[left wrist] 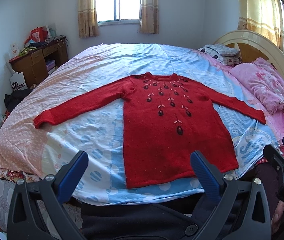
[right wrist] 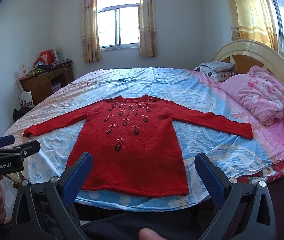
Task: Fold small clothes
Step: 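Grasp the sweater sleeve cuff with the right gripper and lift it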
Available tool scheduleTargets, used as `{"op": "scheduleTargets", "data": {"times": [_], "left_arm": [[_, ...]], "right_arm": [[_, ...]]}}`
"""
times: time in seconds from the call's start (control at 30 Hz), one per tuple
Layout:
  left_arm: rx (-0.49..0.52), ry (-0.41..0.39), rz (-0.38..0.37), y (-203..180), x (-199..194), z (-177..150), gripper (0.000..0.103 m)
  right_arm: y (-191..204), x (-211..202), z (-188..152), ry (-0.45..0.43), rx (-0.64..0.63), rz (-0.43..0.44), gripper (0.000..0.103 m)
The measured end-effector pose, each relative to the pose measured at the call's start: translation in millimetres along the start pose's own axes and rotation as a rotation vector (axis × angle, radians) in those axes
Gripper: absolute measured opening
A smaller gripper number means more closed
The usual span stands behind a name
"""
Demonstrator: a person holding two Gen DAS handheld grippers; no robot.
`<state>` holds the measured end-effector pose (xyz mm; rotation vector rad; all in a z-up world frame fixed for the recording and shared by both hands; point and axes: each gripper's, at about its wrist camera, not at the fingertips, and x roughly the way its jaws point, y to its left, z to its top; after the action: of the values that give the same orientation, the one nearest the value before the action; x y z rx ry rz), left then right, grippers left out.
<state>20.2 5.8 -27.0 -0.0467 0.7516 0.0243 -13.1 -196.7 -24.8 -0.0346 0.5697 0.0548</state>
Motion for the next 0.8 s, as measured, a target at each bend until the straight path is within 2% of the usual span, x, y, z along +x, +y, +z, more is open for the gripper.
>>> {"op": "scheduleTargets", "data": {"times": [0.13, 0.23, 0.33, 0.43, 0.57, 0.67, 0.8], "left_arm": [[0.012, 0.036, -0.015, -1.3, 22.0, 0.3, 0.103], [0.027, 0.034, -0.013, -4.1, 39.7, 3.9, 0.103], [0.055, 0.036, 0.005, -9.5, 62.5, 11.1, 0.103], [0.073, 0.037, 0.014, -13.4, 84.6, 20.9, 0.103], [0.126, -0.006, 0.059, -22.7, 112.5, 35.0, 0.103], [0.149, -0.034, 0.103, -26.2, 136.2, 45.4, 0.103], [0.142, -0.016, 0.131, -27.1, 169.8, 59.9, 0.103]], "right_arm": [[-11.1, 24.5, -3.9, 0.035, 0.065, 0.076, 0.102], [-26.8, 46.9, -6.8, 0.028, 0.133, 0.094, 0.102], [-52.1, 72.1, -9.9, 0.065, 0.196, 0.077, 0.102], [-81.5, 96.9, -14.0, 0.094, 0.256, 0.031, 0.102], [-125.6, 129.7, -18.8, 0.148, 0.324, -0.044, 0.102], [-170.1, 152.0, -19.1, 0.165, 0.388, -0.114, 0.101], [-238.1, 174.8, -18.3, 0.217, 0.474, -0.228, 0.094]]}}
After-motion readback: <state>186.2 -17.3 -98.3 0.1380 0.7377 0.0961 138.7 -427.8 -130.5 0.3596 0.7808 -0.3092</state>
